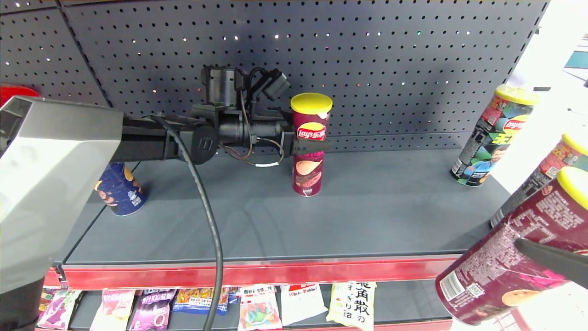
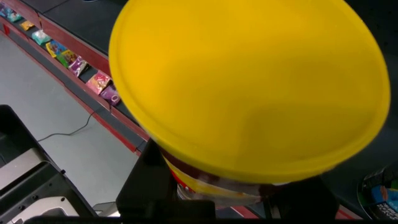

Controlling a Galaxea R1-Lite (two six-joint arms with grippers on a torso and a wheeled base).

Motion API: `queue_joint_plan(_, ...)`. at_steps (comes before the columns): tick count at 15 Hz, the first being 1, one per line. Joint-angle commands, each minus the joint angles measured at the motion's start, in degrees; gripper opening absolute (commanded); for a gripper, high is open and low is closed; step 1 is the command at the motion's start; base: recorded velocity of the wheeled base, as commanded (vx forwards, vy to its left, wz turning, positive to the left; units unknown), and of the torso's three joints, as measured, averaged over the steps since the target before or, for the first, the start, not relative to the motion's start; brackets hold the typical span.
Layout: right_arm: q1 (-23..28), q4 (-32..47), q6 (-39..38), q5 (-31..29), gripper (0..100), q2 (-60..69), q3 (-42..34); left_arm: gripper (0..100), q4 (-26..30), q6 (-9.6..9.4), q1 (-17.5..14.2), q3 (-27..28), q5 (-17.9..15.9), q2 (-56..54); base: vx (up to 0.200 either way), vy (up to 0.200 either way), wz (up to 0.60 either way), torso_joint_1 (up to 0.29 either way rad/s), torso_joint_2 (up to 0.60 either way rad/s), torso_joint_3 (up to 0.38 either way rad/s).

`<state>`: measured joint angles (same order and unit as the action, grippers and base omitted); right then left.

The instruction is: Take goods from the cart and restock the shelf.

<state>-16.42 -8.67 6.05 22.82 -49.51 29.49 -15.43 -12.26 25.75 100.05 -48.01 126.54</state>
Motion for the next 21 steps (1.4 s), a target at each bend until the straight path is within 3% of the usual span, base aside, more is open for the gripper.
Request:
queue_joint_plan(1, -0.01, -0.03, 0.02, 0.03, 0, -0.15, -0.22, 100, -0.04, 0.22, 0.18, 0.06, 0.19, -0.06, 0.000, 0.000, 0.00, 0.000, 0.00, 0.000)
queue_joint_plan(3, -0.01, -0.03, 0.02, 0.03, 0, -0.24, -0.40, 100, -0.21, 1.01, 0.27, 0.15, 0.72, 0.02, 0.000, 0.000, 0.00, 0.000, 0.00, 0.000)
queue_joint_plan(4, -0.10, -0.03, 0.02, 0.03, 0, -0.24, -0.49, 0, -0.30, 1.01, 0.80, 0.15, 1.42, 0.11, 0.000, 0.000, 0.00, 0.000, 0.00, 0.000)
queue_joint_plan(12, -0.10, -0.03, 0.02, 0.03, 0, -0.42, -0.40, 0, -0.12, 1.10, 1.24, -1.87, -0.60, -2.79, 0.000, 0.000, 0.00, 0.000, 0.00, 0.000)
queue_joint_plan(15, -0.10, -0.12, 0.02, 0.12, 0, -0.50, 0.13, 0, 0.05, 2.42, 1.32, -12.07, -5.08, -11.40, 0.000, 0.000, 0.00, 0.000, 0.00, 0.000)
queue_joint_plan(21, -0.19, -0.21, 0.02, 0.12, 0, -0.86, 0.22, 0, -1.44, 1.72, 2.55, -26.48, -4.90, -20.01, 0.000, 0.000, 0.00, 0.000, 0.00, 0.000)
